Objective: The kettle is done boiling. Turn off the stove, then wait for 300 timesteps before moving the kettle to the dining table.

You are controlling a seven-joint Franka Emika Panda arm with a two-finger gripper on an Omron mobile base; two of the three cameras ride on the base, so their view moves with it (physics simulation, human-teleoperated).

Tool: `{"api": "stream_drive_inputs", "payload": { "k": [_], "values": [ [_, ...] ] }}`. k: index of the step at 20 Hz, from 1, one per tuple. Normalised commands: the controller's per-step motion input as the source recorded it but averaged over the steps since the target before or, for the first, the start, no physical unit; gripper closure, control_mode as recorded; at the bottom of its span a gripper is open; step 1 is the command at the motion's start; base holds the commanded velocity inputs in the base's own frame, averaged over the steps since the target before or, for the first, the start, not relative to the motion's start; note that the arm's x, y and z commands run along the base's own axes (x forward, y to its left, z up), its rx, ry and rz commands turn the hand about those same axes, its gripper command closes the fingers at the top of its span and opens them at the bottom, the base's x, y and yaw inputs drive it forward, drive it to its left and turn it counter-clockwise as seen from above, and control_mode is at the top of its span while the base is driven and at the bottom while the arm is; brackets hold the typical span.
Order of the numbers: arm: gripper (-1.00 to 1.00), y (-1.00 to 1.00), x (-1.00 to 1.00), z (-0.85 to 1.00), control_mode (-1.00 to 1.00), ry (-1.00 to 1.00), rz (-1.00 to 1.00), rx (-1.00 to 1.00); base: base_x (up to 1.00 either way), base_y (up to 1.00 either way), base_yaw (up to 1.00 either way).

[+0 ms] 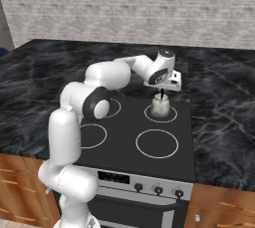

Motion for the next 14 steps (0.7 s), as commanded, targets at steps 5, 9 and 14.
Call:
{"api": "stream_drive_inputs", "payload": {
  "k": [5, 9, 14],
  "values": [
    [1.0, 0.0, -0.49, 0.26, -1.0, -0.15, 0.0, -0.05, 0.0, 0.0, 0.0],
    [1.0, 0.0, -0.48, 0.31, -1.0, -0.07, -0.02, -0.03, 0.0, 0.0, 0.0],
    [1.0, 0.0, -0.42, 0.28, -1.0, 0.0, -0.03, -0.03, 0.0, 0.0, 0.0]
  ]
}}
